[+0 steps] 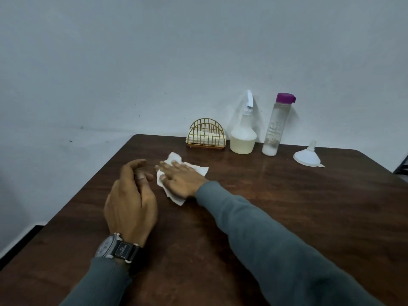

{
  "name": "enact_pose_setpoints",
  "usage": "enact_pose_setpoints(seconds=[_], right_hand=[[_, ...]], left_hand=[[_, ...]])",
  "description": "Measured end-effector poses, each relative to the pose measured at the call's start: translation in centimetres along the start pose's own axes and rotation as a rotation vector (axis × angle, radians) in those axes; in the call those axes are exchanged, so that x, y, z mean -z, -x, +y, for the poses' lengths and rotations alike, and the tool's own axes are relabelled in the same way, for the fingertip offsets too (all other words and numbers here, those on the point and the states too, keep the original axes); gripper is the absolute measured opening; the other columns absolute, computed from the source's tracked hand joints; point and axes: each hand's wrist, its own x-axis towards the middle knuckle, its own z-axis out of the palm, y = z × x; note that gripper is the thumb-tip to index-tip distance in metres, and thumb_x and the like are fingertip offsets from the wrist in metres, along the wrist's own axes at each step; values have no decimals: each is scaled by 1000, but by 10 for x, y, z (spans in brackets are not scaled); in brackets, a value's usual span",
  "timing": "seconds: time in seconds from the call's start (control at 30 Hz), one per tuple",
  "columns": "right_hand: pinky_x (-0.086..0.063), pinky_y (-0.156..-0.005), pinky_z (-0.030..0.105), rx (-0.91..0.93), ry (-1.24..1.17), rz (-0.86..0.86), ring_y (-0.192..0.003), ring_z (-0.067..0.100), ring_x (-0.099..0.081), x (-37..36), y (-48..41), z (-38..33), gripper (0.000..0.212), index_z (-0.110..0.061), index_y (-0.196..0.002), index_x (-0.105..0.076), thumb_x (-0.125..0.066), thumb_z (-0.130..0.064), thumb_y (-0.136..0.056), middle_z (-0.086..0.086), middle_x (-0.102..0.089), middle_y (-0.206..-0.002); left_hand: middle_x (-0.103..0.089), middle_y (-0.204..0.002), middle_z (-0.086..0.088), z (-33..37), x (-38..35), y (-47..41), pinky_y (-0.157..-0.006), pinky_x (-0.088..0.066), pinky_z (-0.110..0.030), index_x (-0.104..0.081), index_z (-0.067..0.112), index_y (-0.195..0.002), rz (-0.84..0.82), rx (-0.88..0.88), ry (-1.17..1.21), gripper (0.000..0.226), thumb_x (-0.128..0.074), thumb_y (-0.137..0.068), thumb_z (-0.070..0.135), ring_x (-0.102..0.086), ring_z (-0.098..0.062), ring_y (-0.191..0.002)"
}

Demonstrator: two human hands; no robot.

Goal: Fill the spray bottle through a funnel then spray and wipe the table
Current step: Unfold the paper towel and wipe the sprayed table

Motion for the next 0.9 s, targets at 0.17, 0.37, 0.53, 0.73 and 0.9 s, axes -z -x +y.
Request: enact_pose_setpoints(seconds=[0.17, 0.37, 0.53, 0.73, 0.9], right_hand=[[-14, -126, 50, 258, 163, -52, -157, 33, -15, -9, 39, -18, 70, -20, -162, -23, -8, -51, -101, 5, -17, -172], [-8, -128, 46, 378, 140, -21, -159, 31, -9, -18, 139, -44, 55, -13, -161, -26, -25, -36, -111, 8, -19, -171], [-7, -129, 46, 385, 66, 11, -160, 20, -1, -33, 239, -72, 54, -26, -162, -24, -25, -40, -110, -4, -13, -173], [-20, -124, 39, 188, 116, 154, -159, 13, -15, -60, 317, -66, 52, -35, -158, -31, -21, -47, -108, -12, -24, -169], [-2, -126, 34, -14, 82, 93, -157, 2, 9, -29, 349, -25, 56, -40, -162, -14, -17, -52, -107, -21, 0, -171]], left_hand=[[-72, -101, 12, 2, 3, 0, -79, -46, -40, -54, 34, -125, 22, -32, 50, 30, -36, -101, 30, -68, -25, -95], [-73, -99, 14, 3, 8, 4, -79, -46, -38, -57, 28, -126, 20, -3, 62, 28, -42, -105, 16, -68, -23, -96], [-71, -96, 16, 3, 11, 7, -82, -48, -41, -58, 26, -127, -24, 8, 45, 32, -42, -102, 13, -67, -23, -99], [-71, -97, 15, 22, 11, 29, -72, -42, -34, -57, 26, -129, -123, -93, 9, 30, -45, -104, 14, -68, -22, -94], [-72, -96, 14, 54, 6, 73, -69, -46, -33, -56, 28, -129, -248, -208, 47, 29, -47, -104, 17, -67, -14, -87]])
